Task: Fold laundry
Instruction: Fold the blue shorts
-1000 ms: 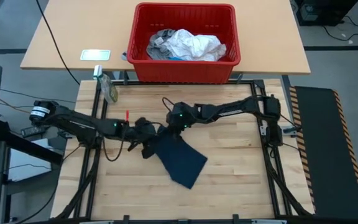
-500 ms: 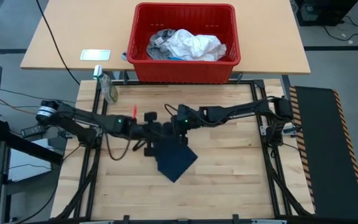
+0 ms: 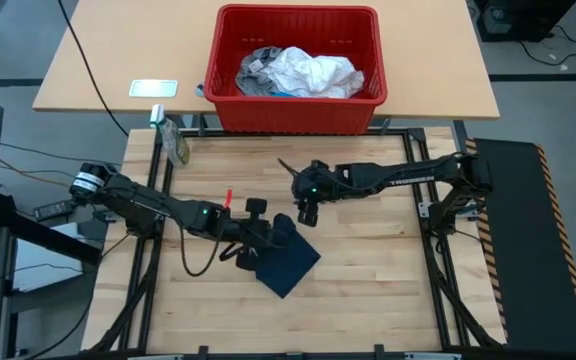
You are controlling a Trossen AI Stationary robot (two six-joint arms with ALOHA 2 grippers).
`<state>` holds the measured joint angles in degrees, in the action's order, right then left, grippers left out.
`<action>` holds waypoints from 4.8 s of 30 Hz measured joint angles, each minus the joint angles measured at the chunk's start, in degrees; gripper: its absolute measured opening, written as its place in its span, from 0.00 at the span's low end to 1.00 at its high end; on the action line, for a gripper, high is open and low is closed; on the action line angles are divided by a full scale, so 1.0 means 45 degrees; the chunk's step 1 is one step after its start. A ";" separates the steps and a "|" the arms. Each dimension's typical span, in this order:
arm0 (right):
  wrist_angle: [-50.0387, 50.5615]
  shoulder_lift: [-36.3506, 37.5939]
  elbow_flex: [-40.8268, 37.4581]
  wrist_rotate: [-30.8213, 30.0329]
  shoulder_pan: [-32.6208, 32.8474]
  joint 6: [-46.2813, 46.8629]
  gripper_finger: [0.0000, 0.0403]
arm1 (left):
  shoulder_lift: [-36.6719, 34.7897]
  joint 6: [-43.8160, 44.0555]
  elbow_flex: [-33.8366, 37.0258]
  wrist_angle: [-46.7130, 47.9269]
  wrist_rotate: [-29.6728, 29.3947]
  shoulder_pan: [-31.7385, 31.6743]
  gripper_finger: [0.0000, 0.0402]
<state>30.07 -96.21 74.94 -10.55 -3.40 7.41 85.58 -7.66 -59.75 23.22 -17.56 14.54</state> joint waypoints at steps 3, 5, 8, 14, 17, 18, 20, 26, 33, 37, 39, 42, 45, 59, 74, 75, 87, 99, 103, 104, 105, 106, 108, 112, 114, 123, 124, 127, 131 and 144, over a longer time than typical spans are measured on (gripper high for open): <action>0.0013 0.0079 0.0000 0.0129 0.0000 0.1760 0.55 | 0.0000 -0.0279 0.0000 -0.0335 0.0000 0.0101 0.03; 0.0047 0.0062 0.0000 0.0400 0.0000 0.2846 0.54 | 0.0027 -0.0412 0.0000 -0.0688 0.0061 0.0112 0.03; 0.0297 -0.0001 0.0000 0.0304 0.0229 0.4402 0.50 | 0.0157 -0.0218 0.0006 -0.1443 0.0490 0.0181 0.03; 0.1356 -0.0052 0.0010 -0.1716 0.1096 0.8200 0.45 | 0.1117 -0.0138 0.0005 -0.2446 0.1589 0.0572 0.03; 0.2358 -0.0052 0.0015 -0.2813 0.1912 0.9828 0.44 | 0.1795 -0.0178 0.0010 -0.2768 0.1819 0.0906 0.03; 0.2780 -0.0052 0.0015 -0.3050 0.2212 1.0438 0.44 | 0.2035 -0.0246 0.0010 -0.2984 0.1846 0.1040 0.03; 0.3650 -0.0052 0.0015 -0.3416 0.2866 1.1668 0.44 | 0.2469 -0.0301 0.0010 -0.3364 0.1860 0.1279 0.03; 0.4775 -0.0052 0.0015 -0.3888 0.4997 1.5451 0.44 | 0.3127 0.0547 0.0017 -0.5648 0.1870 0.1761 0.03; 0.4640 -0.0047 0.0015 -0.3998 0.6912 1.8526 0.44 | 0.3187 0.2184 0.0015 -0.6337 0.1731 0.1658 0.03; 0.4963 -0.0047 0.0015 -0.4006 0.7794 1.9408 0.43 | 0.2737 0.2549 0.0015 -0.5680 0.1512 0.1335 0.03; 0.4809 -0.0092 0.0015 -0.3923 0.8237 1.8917 0.41 | 0.2453 0.2546 0.0015 -0.4964 0.1486 0.1148 0.03; 0.3964 -0.0473 -0.0069 -0.3877 0.8749 1.7537 0.39 | 0.1921 0.2539 0.0019 -0.4068 0.1490 0.0787 0.03; 0.1971 -0.1058 -0.0551 -0.3894 0.8789 1.6246 0.35 | 0.1389 0.2531 0.0015 -0.3663 0.1475 0.0415 0.03; -0.4511 -0.4548 -0.0690 -0.2032 0.6279 1.2564 0.26 | -0.0816 0.1005 0.0019 0.0074 0.1467 -0.1281 0.03; -0.6099 -0.3946 -0.0695 -0.0072 0.3214 0.8299 0.18 | -0.1244 0.0252 0.0029 0.0486 0.2175 -0.2565 0.03; -0.5835 -0.3659 -0.0690 0.0054 0.3147 0.8208 0.18 | -0.1124 0.0459 0.0029 0.0247 0.2253 -0.2522 0.03; -0.1048 0.0219 -0.0680 0.2483 0.3704 0.9500 0.18 | 0.0643 0.2245 0.0029 -0.0875 0.4884 -0.1621 0.03; 0.0892 0.0106 -0.0685 0.0545 0.4995 1.2308 0.18 | 0.3298 0.3601 0.0029 -0.3692 0.5675 0.0484 0.13; 0.0882 -0.0363 -0.0685 0.0282 0.5614 1.3063 0.18 | 0.3531 0.4298 0.0029 -0.4025 0.5633 0.0917 0.23; 0.0829 -0.0476 -0.0685 0.0224 0.5710 1.3130 0.18 | 0.3515 0.4384 0.0028 -0.4044 0.5610 0.0971 0.25; 0.0728 -0.0508 -0.0685 0.0211 0.5774 1.3209 0.18 | 0.3458 0.4481 0.0024 -0.3994 0.5562 0.1013 0.28; 0.0689 -0.0532 -0.0685 0.0201 0.5827 1.3233 0.18 | 0.3350 0.4553 0.0038 -0.3828 0.5547 0.1031 0.32; 0.0448 -0.0604 -0.0685 0.0077 0.5870 1.3239 0.18 | 0.3056 0.4846 0.0043 -0.3781 0.5542 0.1035 0.38; -0.0021 -0.0713 -0.0685 -0.0217 0.5897 1.2828 0.18 | 0.2274 0.5052 0.0029 -0.3500 0.5528 0.1016 0.50; -0.0137 -0.0718 -0.0685 -0.0388 0.5888 1.2610 0.18 | 0.1861 0.5233 0.0031 -0.3327 0.5532 0.1020 0.55; -0.1245 -0.1021 -0.0693 -0.1927 0.4945 1.1560 0.18 | 0.1782 0.6265 0.0009 -0.2054 0.4823 0.0869 0.57; -0.1684 -0.1238 -0.0695 -0.1651 0.4734 1.1296 0.18 | 0.1973 0.6189 0.0007 -0.1931 0.4787 0.0875 0.56; -0.2239 -0.1791 -0.0690 -0.0878 0.4379 1.0895 0.18 | 0.2608 0.6194 0.0043 -0.1973 0.4726 0.0911 0.51; -0.2489 -0.2685 -0.0685 0.0027 0.4340 1.1106 0.18 | 0.2798 0.6245 0.0032 -0.1976 0.4737 0.1053 0.46; -0.1572 -0.2265 -0.0687 -0.2406 0.6434 1.1552 0.19 | 0.2456 0.7636 0.0029 -0.2104 0.4901 0.1424 0.44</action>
<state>23.00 -106.40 71.84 -21.38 25.55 59.39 96.63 26.70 -59.61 13.75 4.49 20.95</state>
